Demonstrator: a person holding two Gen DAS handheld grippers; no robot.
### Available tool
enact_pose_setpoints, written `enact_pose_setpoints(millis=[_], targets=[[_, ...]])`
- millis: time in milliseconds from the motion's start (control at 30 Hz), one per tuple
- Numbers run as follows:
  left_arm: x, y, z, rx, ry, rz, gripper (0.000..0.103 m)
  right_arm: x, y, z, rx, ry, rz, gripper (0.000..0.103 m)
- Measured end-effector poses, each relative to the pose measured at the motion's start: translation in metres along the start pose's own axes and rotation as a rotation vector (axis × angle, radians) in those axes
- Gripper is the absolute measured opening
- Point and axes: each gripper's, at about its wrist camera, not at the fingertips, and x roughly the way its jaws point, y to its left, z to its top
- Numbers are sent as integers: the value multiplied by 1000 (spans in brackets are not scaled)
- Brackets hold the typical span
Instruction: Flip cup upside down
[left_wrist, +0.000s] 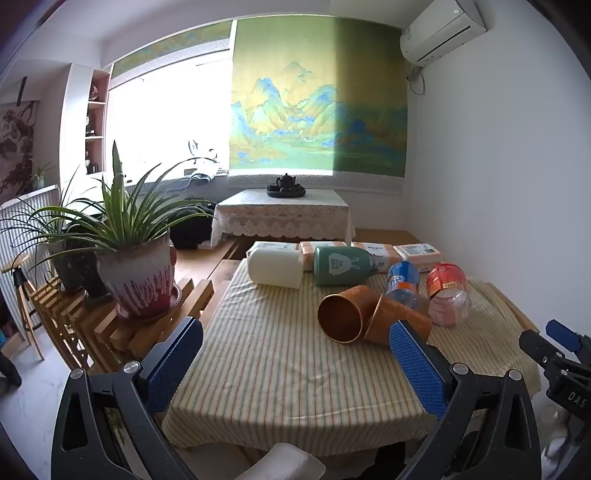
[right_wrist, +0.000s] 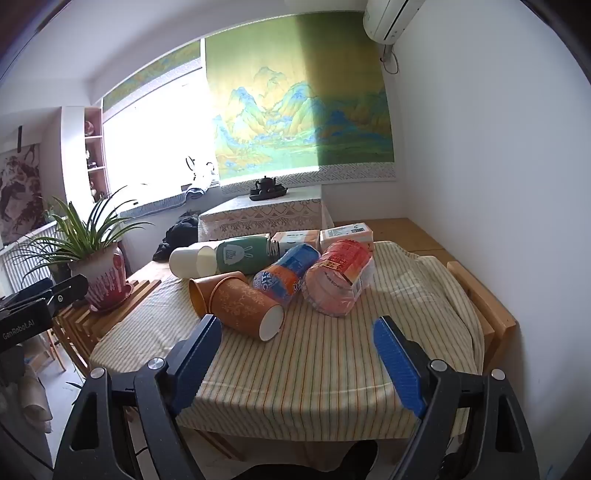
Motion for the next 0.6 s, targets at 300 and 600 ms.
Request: enact_pose_setpoints(millis=[300,600], targets=[[0,4,0,-5,14,-4,102,4,-3,1,12,-1,-5,81],[5,5,-1,-1,8,4,102,0,-3,1,16,-24,-28,82]])
